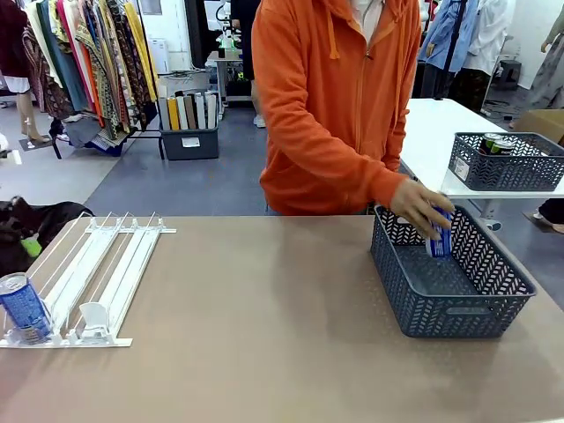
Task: Retrieve and store the cans from the dispenser.
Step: Pick up one can from the Automatic Can Dispenser and place it in the middle of the table.
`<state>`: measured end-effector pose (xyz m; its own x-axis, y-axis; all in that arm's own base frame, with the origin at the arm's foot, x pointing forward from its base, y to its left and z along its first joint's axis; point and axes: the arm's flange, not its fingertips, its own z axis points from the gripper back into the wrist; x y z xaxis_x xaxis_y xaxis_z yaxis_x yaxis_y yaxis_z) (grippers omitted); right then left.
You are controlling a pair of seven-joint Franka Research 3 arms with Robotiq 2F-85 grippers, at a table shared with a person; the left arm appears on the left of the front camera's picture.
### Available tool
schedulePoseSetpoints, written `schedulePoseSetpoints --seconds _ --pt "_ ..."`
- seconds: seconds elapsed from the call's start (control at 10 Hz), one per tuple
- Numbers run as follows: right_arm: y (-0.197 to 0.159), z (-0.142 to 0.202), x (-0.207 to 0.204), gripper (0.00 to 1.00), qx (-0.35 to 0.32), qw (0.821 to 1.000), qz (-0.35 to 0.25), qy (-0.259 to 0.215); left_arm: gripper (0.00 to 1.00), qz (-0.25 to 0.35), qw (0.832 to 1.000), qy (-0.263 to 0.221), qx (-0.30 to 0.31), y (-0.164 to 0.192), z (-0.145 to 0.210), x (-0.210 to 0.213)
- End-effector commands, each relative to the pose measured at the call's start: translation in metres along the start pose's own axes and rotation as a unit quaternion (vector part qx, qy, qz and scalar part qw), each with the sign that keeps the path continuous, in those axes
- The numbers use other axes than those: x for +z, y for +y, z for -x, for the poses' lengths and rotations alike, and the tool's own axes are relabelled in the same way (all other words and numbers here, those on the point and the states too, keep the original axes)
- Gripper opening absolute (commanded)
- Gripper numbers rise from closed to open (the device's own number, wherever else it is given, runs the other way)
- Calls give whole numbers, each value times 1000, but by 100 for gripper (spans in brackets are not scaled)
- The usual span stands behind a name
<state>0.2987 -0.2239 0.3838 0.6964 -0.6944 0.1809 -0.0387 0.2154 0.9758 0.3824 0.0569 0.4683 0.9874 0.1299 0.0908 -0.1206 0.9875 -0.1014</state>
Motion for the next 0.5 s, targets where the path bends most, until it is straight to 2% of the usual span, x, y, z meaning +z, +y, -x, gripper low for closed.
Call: schedulePoseSetpoints --seconds 0.0,0.1,0.4 --pt "3 -1 1 100 1 1000 -2 2 100 -41 998 -11 38 18 1 -22" --pt "3 -1 1 100 1 1000 -2 2 100 -15 1000 -5 15 20 5 -28" --pt "3 -1 1 100 1 1000 -2 2 100 3 1000 25 -5 16 10 -51"
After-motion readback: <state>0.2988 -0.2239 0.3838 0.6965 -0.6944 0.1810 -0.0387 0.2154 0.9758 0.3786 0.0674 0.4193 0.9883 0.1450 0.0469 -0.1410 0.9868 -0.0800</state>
